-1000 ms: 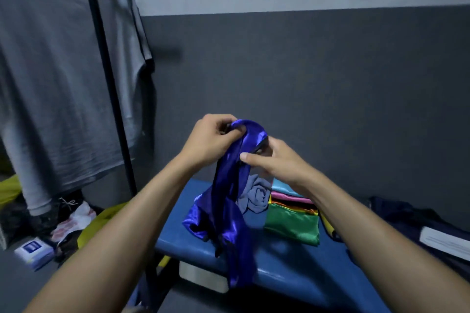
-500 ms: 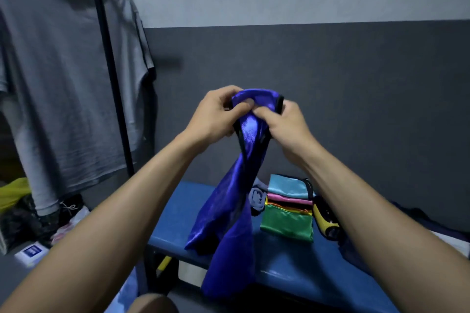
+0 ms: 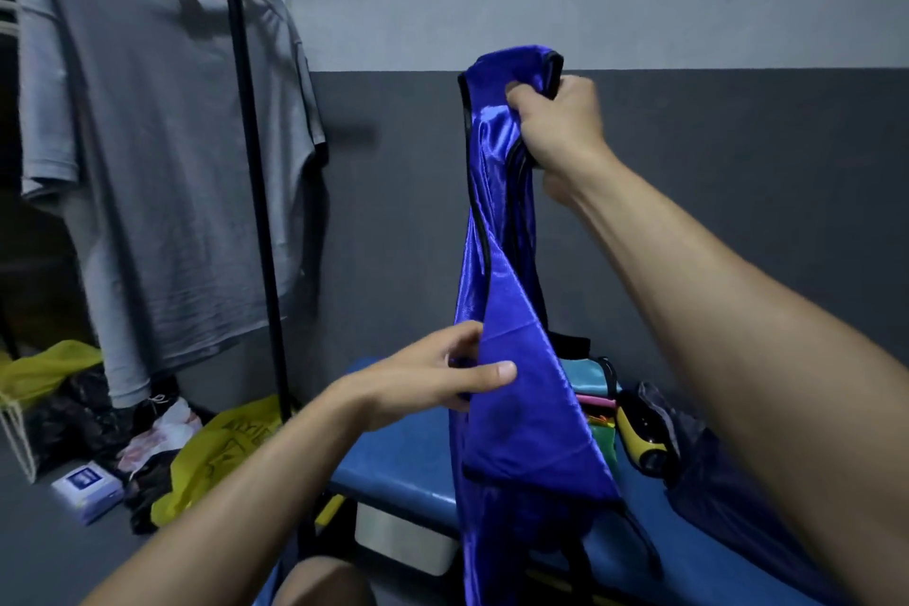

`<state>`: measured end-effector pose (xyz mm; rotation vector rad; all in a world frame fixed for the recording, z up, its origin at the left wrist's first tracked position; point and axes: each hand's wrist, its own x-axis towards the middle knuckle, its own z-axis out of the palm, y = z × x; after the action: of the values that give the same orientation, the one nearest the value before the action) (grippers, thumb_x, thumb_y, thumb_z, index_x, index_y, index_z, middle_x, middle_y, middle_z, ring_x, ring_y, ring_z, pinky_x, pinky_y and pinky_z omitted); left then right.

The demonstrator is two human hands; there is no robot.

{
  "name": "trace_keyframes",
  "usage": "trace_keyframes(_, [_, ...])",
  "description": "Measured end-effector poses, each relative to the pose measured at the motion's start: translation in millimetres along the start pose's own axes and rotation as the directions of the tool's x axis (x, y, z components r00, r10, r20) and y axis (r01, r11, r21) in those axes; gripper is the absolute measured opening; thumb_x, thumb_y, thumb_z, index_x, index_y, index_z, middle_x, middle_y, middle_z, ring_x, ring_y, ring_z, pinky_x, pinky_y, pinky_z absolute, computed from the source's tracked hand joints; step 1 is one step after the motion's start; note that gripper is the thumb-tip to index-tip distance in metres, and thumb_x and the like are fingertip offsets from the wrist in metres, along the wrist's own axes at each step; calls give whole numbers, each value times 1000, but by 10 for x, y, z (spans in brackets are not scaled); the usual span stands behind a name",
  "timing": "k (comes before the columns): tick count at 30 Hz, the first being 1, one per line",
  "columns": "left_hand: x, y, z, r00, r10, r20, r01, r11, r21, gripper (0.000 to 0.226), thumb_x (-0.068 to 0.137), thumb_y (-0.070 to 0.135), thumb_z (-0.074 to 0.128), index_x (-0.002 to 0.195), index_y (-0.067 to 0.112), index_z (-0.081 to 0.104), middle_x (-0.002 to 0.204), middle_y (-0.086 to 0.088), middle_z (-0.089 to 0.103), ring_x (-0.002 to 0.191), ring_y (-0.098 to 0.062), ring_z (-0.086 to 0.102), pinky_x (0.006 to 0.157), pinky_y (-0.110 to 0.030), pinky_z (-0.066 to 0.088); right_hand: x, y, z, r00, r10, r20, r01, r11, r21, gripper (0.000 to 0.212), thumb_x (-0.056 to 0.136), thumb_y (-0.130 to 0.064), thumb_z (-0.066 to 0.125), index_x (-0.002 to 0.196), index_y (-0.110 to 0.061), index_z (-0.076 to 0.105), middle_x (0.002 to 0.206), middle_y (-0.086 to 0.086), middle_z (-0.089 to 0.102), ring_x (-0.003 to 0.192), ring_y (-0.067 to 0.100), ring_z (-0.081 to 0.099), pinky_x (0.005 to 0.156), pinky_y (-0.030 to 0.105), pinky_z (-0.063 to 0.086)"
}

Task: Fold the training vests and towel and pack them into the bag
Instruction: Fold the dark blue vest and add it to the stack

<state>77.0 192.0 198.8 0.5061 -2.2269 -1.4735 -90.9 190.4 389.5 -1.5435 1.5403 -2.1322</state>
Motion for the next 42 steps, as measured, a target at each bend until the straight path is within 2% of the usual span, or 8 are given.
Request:
trace_keyframes(10, [-97, 172, -720, 998, 59, 16, -50, 934, -354, 44, 81, 12, 82, 122, 5, 70, 114, -19, 72, 90, -25, 75, 80, -35, 62, 196, -23, -727, 985, 36, -167, -8, 986, 169, 8, 91, -19, 67, 92, -13, 63, 79, 3, 65, 70, 15, 62, 62, 33, 53])
trace_keyframes(15, [-34, 758, -1251, 992, -46, -119, 76, 964, 254, 20, 89, 16, 74, 106, 5, 71, 105, -14, 76, 85, -23, 73, 74, -33, 61, 224, 174, -1070, 981, 97, -169, -69, 984, 167, 4, 97, -16, 60, 94, -13, 60, 87, 7, 58, 76, 17, 56, 63, 33, 49])
trace_keyframes(19, [76, 947, -1469, 957, -76, -282, 272, 584, 765, 29, 81, 45, 83, 79, 17, 77, 79, 3, 74, 69, -15, 66, 68, -29, 52, 185, 303, -1227, 974, 120, -190, -97, 987, 127, 19, 99, -23, 59, 81, -19, 58, 76, -2, 56, 68, 13, 55, 60, 30, 47])
trace_keyframes(24, [28, 933, -1454, 988, -147, -49, 155, 952, 263, 19, 88, 15, 76, 105, 7, 76, 113, -16, 75, 100, -29, 73, 92, -41, 58, 162, 488, -1432, 964, 183, -193, -171, 982, 75, 18, 99, -34, 60, 89, -19, 62, 90, 2, 60, 82, 17, 58, 68, 34, 49])
trace_keyframes(32, [162, 812, -1370, 994, -76, -79, 69, 993, -96, 10, 97, 9, 61, 100, 10, 70, 101, -12, 73, 82, -19, 74, 67, -27, 61, 121, 737, -1680, 940, 323, -111, -315, 945, 88, 42, 99, -27, 65, 131, -1, 60, 109, 11, 70, 82, 18, 70, 71, 35, 60])
trace_keyframes(35, [217, 818, -1395, 989, -111, -102, 110, 994, -18, 21, 94, -7, 59, 111, 3, 66, 99, -14, 74, 79, -20, 74, 60, -24, 60, 100, 797, -1698, 940, 323, -113, -319, 946, 57, 41, 98, -28, 65, 129, 0, 61, 111, 14, 71, 82, 20, 70, 78, 39, 59])
trace_keyframes(40, [323, 773, -1363, 967, -128, -219, 226, 829, 512, 28, 80, -12, 76, 102, 3, 67, 96, -12, 74, 84, -25, 69, 55, -19, 52, 24, 844, -1653, 947, 317, -59, -313, 947, 76, 27, 102, -27, 62, 117, -4, 65, 97, 10, 69, 77, 21, 68, 70, 36, 59])
trace_keyframes(42, [327, 772, -1346, 972, -149, -183, 221, 846, 485, 23, 82, 0, 81, 102, 3, 71, 102, -13, 77, 96, -29, 74, 73, -28, 59, -18, 833, -1620, 950, 308, -55, -301, 947, 110, 20, 102, -29, 63, 110, -10, 65, 88, 6, 67, 66, 16, 66, 57, 30, 58])
